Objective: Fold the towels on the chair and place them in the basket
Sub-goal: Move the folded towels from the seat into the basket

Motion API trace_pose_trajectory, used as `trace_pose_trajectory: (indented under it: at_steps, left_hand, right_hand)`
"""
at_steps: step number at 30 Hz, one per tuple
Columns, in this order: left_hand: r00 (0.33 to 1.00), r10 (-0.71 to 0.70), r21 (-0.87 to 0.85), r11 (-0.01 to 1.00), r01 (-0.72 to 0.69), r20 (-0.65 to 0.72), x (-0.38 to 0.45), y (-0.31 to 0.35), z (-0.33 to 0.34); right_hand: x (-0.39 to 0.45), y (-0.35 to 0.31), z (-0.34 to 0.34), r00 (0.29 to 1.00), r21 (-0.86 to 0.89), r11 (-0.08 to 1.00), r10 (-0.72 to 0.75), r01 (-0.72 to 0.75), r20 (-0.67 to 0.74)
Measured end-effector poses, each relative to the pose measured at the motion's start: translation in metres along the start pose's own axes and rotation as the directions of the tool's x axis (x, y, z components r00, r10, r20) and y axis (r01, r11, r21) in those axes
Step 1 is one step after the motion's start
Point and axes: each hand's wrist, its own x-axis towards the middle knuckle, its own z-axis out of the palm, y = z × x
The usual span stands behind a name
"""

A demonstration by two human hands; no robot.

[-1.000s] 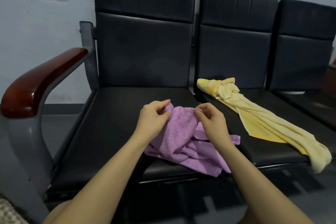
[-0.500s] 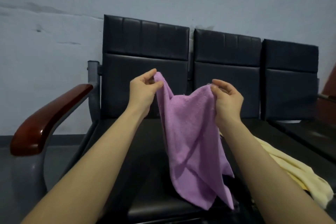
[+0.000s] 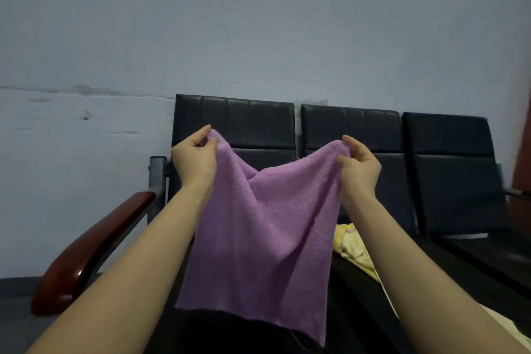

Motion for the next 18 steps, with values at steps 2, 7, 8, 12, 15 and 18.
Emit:
trace_pose_trajectory:
  at_steps: [2, 7, 8, 12, 15, 18]
  left_hand:
    - [0.999, -0.002, -0.016, 1.0, 0.001, -0.032, 0.004, -0.003, -0.006]
    - [0.998, 0.004, 0.125, 0.992, 0.004, -0.065, 0.001, -0.014, -0.018]
    - [0.998, 0.011, 0.169, 0.986, 0.0, -0.067, 0.0, -0.017, -0.022]
    - [0.999, 0.026, 0.373, 0.928, -0.009, -0.039, 0.003, -0.034, -0.032]
    - [0.997, 0.057, 0.603, 0.794, -0.075, 0.049, 0.003, -0.047, -0.041]
    - [0.983, 0.094, 0.755, 0.631, -0.18, 0.156, -0.005, -0.057, -0.051]
  right_hand:
    - [0.002, 0.005, -0.002, 0.999, -0.079, 0.996, -0.045, 0.045, 0.004]
    - [0.003, 0.026, -0.009, 0.997, -0.287, 0.955, -0.076, 0.076, 0.011]
    - [0.003, 0.029, -0.01, 0.996, -0.335, 0.938, -0.086, 0.083, 0.005]
    - [0.002, 0.043, -0.019, 0.992, -0.499, 0.859, -0.124, 0.112, 0.009]
    - [0.0, 0.054, -0.026, 0.992, -0.607, 0.787, -0.128, 0.109, 0.011]
    - [-0.006, 0.063, -0.032, 0.994, -0.643, 0.76, -0.106, 0.091, 0.016]
